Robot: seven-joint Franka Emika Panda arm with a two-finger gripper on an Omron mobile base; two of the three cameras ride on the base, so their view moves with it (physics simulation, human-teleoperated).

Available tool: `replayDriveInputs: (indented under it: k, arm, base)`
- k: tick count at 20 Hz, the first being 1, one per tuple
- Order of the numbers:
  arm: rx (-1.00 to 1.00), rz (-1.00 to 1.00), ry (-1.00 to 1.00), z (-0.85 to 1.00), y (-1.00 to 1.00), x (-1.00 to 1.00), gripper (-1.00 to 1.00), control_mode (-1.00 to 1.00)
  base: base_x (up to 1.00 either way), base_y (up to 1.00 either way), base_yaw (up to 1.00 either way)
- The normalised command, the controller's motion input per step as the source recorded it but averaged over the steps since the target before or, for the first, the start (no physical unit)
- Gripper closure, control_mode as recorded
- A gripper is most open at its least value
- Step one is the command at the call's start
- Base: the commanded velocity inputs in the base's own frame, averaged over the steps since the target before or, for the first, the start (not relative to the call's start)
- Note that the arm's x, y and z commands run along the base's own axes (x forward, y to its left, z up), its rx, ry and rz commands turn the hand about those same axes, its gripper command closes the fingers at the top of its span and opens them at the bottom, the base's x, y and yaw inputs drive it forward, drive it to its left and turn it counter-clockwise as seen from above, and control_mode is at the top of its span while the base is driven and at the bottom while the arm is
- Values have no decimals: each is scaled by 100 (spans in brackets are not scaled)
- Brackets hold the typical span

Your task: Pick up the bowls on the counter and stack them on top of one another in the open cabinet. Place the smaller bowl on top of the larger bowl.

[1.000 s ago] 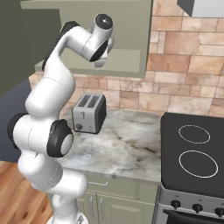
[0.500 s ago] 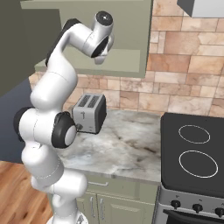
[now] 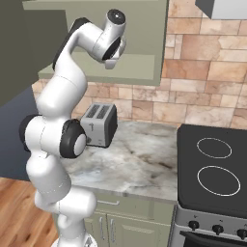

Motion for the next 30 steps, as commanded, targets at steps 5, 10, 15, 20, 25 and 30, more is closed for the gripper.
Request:
replayDriveInputs:
  k: [5,10,15,20,25,30]
  arm:
    - [0,0,2,-7,6,9,-100,-100]
    - [2,0,0,4,1,0,-100,-100]
    - [3,0,0,5,0,-1,-100,-100]
    - [3,0,0,10,0,-4,-100,-100]
    - [4,0,-2,13,0,-8,-100,-100]
    - [3,0,-2,14,0,-6,-100,-100]
  base:
    - [0,0,0]
    - [0,0,0]
    - [0,0,0]
    - [0,0,0]
    - [0,0,0]
    - [0,0,0]
